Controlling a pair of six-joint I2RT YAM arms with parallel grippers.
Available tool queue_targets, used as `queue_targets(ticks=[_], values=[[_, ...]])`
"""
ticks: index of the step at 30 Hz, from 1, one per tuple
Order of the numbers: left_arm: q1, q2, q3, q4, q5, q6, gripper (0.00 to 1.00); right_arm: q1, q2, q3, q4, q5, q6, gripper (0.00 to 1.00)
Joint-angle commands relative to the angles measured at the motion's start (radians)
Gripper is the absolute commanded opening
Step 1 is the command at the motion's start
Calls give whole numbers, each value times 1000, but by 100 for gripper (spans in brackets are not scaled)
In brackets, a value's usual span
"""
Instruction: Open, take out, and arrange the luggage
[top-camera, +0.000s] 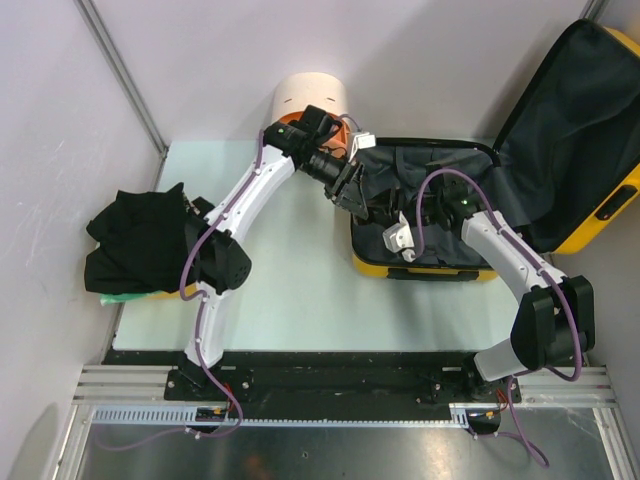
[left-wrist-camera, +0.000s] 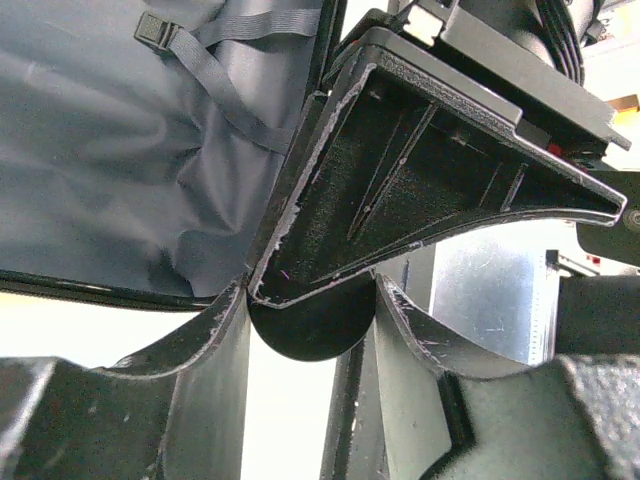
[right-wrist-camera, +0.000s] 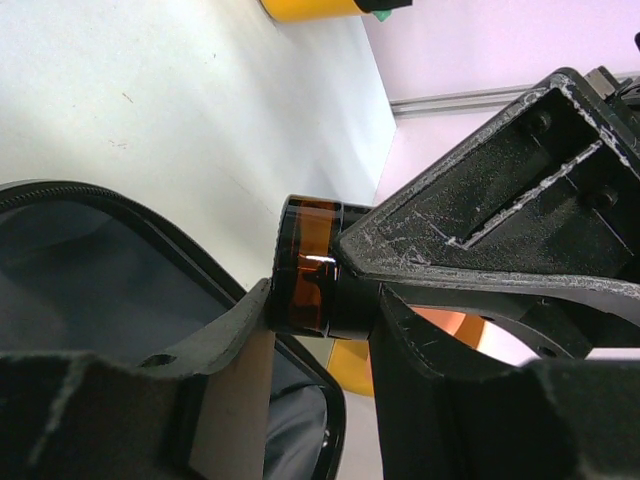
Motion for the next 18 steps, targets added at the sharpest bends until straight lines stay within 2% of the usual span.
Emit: queue_targets(ticks=[1,2,3,4,5,7,10,13,14,18], values=[[9,-39,22,7,25,10,5,-14,-41,-10,93,-34,-515,29],[14,-40,19,7,25,5,0,-18,-42,-15,112,-34,-496,42],[18,-42,16,7,23,4,0,-26,-47,-30,130,-32,-483,51],[27,-51,11,9,22,2,0,-31,-48,-38,182,-32,-462,68],[34,-53,10,7,17,1,0,-34,-51,-44,216,-26,-434,79],[60,-63,8,9,0,-6,0,-46,-65,-77,347,1,-306,100],[106,-63,58,13,-33,-38,0,-77,-74,-108,461,61,-170,100],[142,-82,99,76,-160,-82,0,-118,-81,-125,513,131,-57,100],[149,-105,102,100,-270,-88,0,-126,-81,-131,523,153,-34,100],[187,-109,152,243,-510,-168,0,-166,-88,-180,569,241,54,100]])
